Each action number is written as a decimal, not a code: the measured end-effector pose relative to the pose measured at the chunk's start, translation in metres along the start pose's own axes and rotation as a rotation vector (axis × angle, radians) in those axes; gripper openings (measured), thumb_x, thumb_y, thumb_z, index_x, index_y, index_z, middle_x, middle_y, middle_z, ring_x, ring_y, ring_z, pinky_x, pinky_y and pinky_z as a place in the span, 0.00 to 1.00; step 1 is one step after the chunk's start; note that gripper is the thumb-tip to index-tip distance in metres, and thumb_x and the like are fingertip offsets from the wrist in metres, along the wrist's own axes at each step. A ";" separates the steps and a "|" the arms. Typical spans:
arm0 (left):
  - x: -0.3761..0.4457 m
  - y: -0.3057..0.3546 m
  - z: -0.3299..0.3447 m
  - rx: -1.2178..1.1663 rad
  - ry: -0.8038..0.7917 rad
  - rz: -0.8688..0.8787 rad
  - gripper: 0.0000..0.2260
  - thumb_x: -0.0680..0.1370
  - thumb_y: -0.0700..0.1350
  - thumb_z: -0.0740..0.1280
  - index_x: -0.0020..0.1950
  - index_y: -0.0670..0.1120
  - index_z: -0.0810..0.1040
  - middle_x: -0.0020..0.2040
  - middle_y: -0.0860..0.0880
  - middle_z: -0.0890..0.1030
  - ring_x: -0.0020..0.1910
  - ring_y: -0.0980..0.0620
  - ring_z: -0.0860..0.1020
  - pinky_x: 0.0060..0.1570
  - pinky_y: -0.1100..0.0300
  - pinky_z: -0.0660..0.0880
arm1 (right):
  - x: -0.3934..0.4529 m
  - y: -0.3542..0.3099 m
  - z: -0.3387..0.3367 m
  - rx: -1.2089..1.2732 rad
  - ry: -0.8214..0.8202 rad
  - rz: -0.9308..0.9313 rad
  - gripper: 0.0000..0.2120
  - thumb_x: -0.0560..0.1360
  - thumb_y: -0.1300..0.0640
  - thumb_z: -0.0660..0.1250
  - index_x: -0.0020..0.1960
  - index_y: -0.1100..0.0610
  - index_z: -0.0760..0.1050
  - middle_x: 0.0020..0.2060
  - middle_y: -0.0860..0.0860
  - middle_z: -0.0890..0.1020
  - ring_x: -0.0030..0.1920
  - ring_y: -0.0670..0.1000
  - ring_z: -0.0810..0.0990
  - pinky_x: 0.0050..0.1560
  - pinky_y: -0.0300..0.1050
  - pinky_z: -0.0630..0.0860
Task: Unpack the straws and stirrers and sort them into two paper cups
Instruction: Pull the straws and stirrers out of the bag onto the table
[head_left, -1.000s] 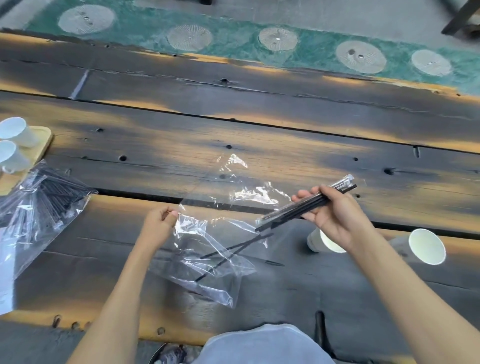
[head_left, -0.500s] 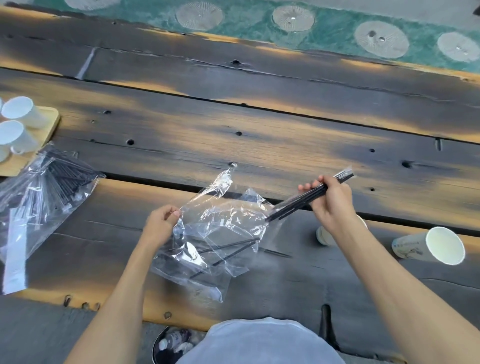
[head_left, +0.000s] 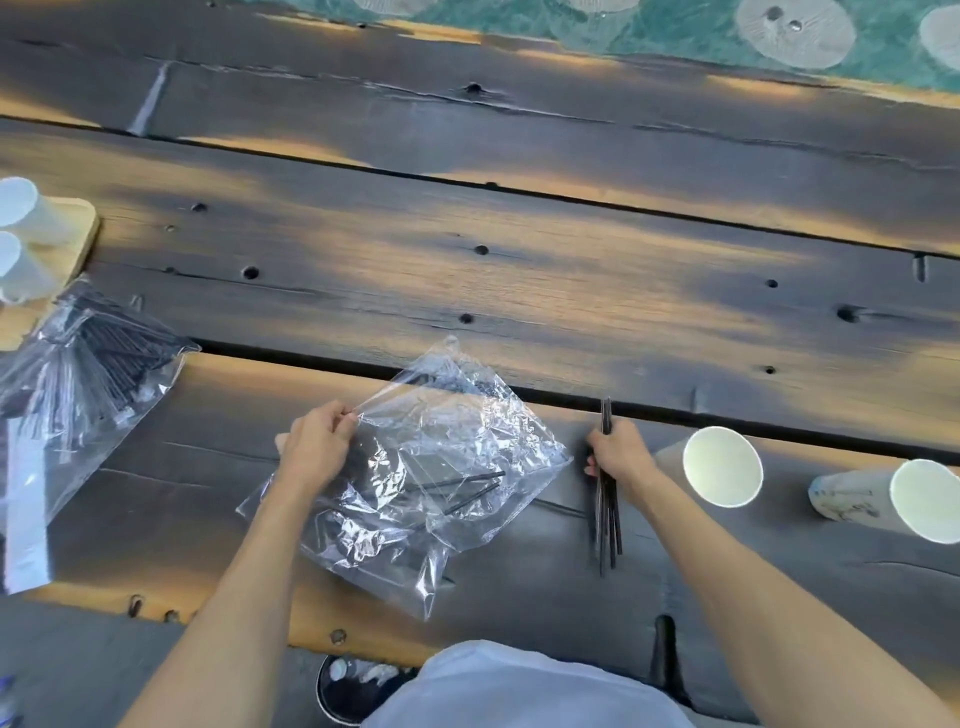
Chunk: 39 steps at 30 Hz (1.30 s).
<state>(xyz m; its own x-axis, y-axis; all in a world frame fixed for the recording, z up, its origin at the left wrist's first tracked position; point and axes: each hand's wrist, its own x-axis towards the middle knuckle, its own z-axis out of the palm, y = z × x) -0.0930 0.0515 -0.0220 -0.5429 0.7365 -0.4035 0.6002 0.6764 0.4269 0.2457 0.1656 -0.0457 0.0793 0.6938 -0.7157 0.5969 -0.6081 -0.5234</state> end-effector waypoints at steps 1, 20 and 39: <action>0.001 -0.003 0.001 -0.003 0.001 -0.009 0.09 0.83 0.48 0.60 0.46 0.51 0.77 0.39 0.52 0.79 0.45 0.47 0.73 0.50 0.52 0.58 | 0.003 0.003 0.004 -0.082 0.027 -0.017 0.06 0.77 0.60 0.59 0.43 0.58 0.73 0.36 0.59 0.77 0.40 0.61 0.79 0.49 0.61 0.79; 0.011 -0.014 -0.001 -0.194 -0.028 0.106 0.07 0.81 0.40 0.65 0.53 0.44 0.83 0.48 0.48 0.84 0.49 0.47 0.79 0.51 0.54 0.73 | 0.005 -0.059 0.049 -0.283 -0.266 -0.402 0.19 0.77 0.74 0.56 0.61 0.63 0.77 0.56 0.60 0.81 0.52 0.56 0.81 0.62 0.54 0.77; -0.020 0.010 0.029 -0.416 0.430 -0.140 0.14 0.73 0.30 0.65 0.54 0.45 0.76 0.61 0.45 0.70 0.58 0.49 0.71 0.53 0.60 0.70 | -0.010 -0.036 0.073 -0.589 -0.688 -0.545 0.33 0.73 0.41 0.71 0.73 0.52 0.68 0.69 0.54 0.69 0.70 0.56 0.67 0.71 0.54 0.65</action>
<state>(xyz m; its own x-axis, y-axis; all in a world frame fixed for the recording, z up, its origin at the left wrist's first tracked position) -0.0594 0.0430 -0.0328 -0.8404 0.5200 -0.1529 0.2736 0.6505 0.7085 0.1655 0.1525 -0.0533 -0.6758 0.3361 -0.6560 0.7233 0.1312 -0.6779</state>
